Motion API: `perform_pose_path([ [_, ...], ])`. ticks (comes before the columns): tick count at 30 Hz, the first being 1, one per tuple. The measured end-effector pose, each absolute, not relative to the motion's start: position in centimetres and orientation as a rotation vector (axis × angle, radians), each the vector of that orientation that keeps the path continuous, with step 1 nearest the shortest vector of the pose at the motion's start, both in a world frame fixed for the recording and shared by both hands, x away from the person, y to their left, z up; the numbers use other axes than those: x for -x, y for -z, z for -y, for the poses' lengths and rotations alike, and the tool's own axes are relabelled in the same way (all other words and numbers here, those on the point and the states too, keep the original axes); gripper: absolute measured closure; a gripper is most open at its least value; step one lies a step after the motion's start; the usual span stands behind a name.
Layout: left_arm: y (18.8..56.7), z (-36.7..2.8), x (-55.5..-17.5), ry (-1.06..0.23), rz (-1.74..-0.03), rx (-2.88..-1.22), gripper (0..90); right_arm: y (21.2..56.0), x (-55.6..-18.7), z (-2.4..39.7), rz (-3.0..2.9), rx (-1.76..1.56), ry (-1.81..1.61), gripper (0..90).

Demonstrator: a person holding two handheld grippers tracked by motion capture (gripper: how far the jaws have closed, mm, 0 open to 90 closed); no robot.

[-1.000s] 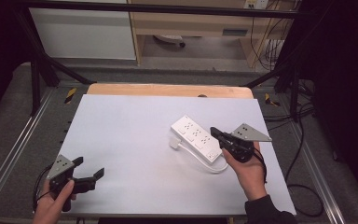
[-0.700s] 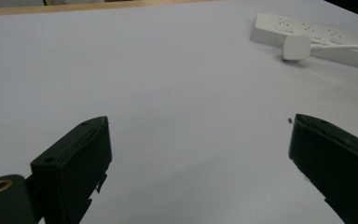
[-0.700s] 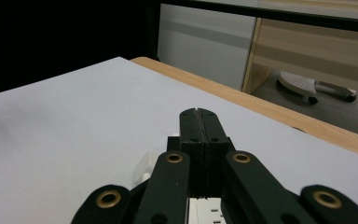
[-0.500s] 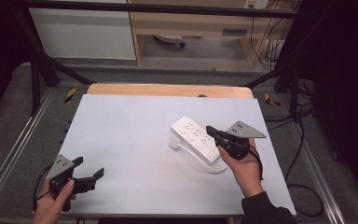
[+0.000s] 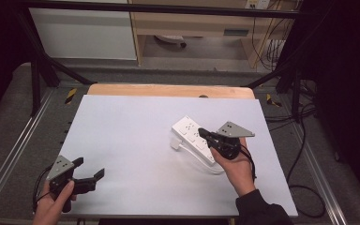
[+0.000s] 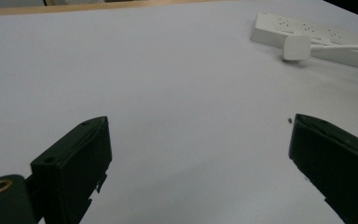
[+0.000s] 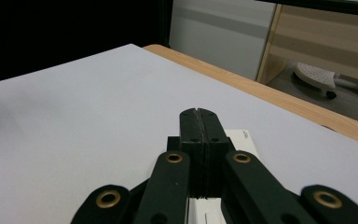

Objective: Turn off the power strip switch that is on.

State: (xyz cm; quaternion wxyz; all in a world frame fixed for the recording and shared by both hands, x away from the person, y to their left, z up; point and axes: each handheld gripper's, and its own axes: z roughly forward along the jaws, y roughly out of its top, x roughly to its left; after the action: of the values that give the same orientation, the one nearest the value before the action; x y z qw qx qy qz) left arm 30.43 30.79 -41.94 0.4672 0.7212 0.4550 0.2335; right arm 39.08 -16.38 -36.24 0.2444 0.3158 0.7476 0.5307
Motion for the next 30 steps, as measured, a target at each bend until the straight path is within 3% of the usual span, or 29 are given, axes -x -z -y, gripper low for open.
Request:
perform_pose_path([
  [30,41.9,-30.8,-30.4,-0.579,-1.11,-1.772,5.6,38.4,-40.2,15.4,-2.12,-0.919,-1.39,90.0],
])
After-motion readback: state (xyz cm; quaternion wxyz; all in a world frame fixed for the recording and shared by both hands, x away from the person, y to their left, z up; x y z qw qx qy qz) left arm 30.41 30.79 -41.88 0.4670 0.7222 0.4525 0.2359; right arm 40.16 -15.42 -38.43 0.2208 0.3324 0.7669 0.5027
